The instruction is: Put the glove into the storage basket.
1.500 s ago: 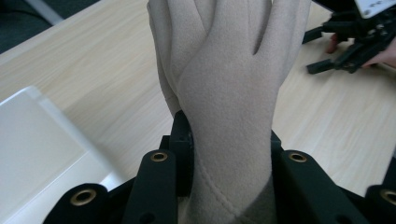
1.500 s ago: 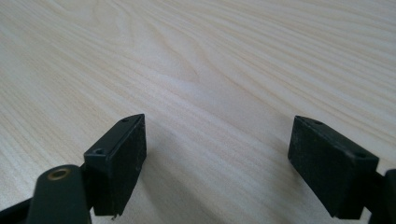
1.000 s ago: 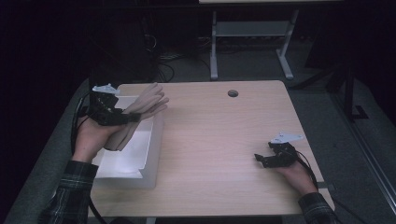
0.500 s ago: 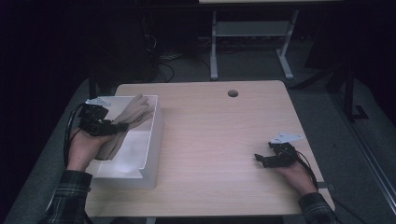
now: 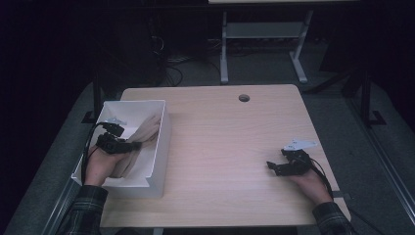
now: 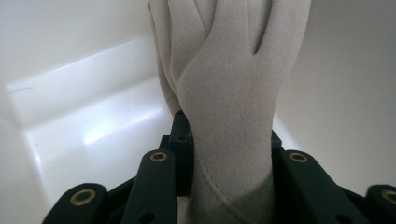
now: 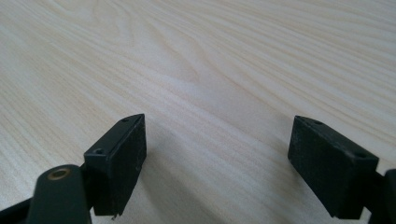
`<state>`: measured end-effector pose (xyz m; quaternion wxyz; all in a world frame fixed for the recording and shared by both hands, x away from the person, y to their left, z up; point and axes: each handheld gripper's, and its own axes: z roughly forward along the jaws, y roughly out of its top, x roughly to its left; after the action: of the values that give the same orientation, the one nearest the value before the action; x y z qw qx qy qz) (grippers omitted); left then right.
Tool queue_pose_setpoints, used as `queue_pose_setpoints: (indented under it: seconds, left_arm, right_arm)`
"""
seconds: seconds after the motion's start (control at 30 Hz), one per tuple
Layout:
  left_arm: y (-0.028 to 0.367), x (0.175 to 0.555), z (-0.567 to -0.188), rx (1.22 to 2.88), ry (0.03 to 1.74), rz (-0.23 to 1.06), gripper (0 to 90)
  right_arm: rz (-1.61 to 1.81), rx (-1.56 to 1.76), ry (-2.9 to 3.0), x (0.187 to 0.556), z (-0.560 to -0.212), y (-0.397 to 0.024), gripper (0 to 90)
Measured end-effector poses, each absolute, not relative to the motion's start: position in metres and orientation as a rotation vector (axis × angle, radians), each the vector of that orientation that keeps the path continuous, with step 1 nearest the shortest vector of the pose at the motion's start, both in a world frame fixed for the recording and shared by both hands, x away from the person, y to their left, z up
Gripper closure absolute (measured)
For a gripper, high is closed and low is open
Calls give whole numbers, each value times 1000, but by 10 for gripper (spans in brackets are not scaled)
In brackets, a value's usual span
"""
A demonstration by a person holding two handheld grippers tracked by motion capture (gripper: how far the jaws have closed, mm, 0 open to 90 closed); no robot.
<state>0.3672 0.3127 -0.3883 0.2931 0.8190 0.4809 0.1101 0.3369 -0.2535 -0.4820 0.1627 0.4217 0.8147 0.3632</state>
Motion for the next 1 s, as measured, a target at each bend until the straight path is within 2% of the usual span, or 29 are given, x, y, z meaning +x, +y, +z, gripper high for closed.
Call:
queue_pose_setpoints:
  seconds: [0.23, 0.5, 0.53, 0.6, 0.63, 0.73, 0.77, 0.8, 0.83, 0.87, 1.0]
  left_arm:
    - [308, 370, -414, 2219, 1295, 282, 675]
    - [305, 371, -423, 2249, 1296, 271, 656]
    - [305, 371, -425, 2246, 1300, 262, 639]
    - [304, 371, -426, 2266, 1298, 253, 547]
    - [303, 372, -427, 2272, 1293, 255, 547]
    - [301, 372, -429, 2291, 1283, 275, 403]
    - [301, 373, -428, 2281, 1286, 281, 322]
    - [301, 373, -428, 2281, 1286, 281, 290]
    - [301, 373, -427, 2277, 1289, 287, 290]
    - [301, 373, -424, 2261, 1288, 286, 246]
    - [304, 373, -417, 2240, 1275, 293, 220]
  right_arm:
    - [1036, 1203, 2324, 337, -482, -253, 191]
    - [1036, 1203, 2324, 337, -482, -253, 191]
    - [1036, 1204, 2324, 337, -482, -253, 191]
    - [1035, 1205, 2324, 337, -482, -253, 190]
    - [1035, 1207, 2323, 337, -482, -253, 190]
    - [1035, 1207, 2323, 337, -482, -253, 190]
    - [1035, 1207, 2323, 337, -482, -253, 190]
    - [1035, 1207, 2323, 337, -482, -253, 190]
    - [1035, 1207, 2323, 337, -482, -253, 190]
    - [1035, 1205, 2323, 337, -482, -253, 190]
    - [1035, 1205, 2323, 337, -482, -253, 190]
